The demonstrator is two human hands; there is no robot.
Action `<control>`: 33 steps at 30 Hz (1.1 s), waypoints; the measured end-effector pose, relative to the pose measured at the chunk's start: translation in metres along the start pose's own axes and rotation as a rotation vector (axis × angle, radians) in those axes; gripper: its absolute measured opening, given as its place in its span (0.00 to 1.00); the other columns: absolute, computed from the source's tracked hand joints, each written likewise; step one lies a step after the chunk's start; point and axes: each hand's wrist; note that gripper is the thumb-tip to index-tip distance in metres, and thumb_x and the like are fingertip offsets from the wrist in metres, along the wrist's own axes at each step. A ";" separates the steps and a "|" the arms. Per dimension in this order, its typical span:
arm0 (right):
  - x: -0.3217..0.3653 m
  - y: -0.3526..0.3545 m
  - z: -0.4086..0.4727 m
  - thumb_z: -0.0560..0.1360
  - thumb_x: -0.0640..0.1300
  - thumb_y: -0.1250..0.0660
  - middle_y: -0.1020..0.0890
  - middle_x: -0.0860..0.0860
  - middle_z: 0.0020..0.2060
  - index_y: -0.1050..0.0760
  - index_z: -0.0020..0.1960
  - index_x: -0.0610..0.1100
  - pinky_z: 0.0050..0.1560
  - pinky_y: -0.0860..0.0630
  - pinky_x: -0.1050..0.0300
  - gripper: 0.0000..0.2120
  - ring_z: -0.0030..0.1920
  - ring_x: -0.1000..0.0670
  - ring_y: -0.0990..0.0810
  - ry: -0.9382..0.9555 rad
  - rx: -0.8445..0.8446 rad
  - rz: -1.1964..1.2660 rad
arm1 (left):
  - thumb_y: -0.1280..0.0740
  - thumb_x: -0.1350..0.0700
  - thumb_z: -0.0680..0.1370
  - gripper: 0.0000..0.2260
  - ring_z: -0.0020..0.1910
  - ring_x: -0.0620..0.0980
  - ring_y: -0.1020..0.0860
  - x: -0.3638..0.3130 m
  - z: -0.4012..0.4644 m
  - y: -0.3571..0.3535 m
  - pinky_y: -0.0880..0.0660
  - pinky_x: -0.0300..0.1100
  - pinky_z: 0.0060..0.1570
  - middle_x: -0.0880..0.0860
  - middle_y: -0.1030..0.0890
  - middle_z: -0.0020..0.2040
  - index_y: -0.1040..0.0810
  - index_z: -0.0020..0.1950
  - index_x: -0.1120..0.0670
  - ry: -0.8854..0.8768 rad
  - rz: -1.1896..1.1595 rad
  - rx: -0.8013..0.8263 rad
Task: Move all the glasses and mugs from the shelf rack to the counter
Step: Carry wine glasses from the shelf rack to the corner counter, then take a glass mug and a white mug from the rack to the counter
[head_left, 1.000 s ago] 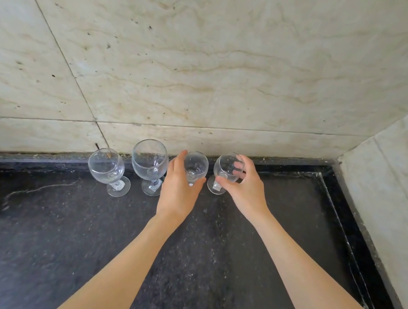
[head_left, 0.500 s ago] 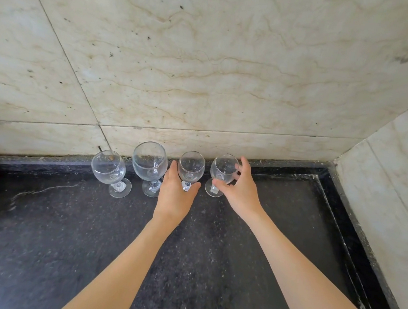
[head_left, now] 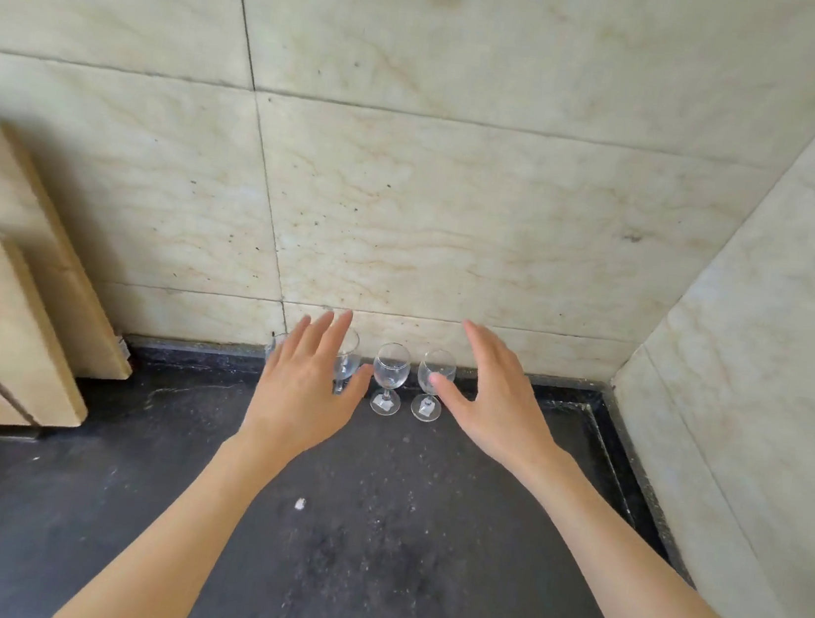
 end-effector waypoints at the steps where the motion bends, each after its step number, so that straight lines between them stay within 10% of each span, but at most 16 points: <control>1: 0.015 0.013 -0.011 0.75 0.57 0.41 0.43 0.50 0.75 0.49 0.74 0.48 0.72 0.47 0.53 0.33 0.74 0.50 0.45 0.066 -0.015 -0.045 | 0.44 0.43 0.77 0.29 0.76 0.51 0.52 -0.007 -0.014 0.019 0.52 0.51 0.73 0.51 0.44 0.77 0.48 0.76 0.48 -0.001 0.040 -0.043; 11: 0.161 0.040 -0.157 0.76 0.59 0.45 0.46 0.49 0.76 0.48 0.74 0.50 0.73 0.51 0.43 0.30 0.75 0.48 0.49 0.554 0.033 -0.117 | 0.46 0.45 0.79 0.26 0.76 0.54 0.52 -0.032 -0.236 0.156 0.56 0.52 0.72 0.50 0.43 0.77 0.48 0.75 0.46 0.223 0.256 -0.327; 33: 0.537 -0.171 -0.631 0.74 0.59 0.41 0.39 0.47 0.74 0.45 0.74 0.50 0.72 0.51 0.40 0.32 0.74 0.46 0.45 1.371 0.462 0.159 | 0.47 0.43 0.78 0.28 0.76 0.54 0.54 0.049 -0.880 0.335 0.56 0.54 0.72 0.53 0.45 0.77 0.50 0.76 0.48 1.133 0.495 -0.600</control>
Point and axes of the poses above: each hand's wrist, its own z-axis towards the middle knuckle, its own y-axis out of the back of the hand, x = y × z
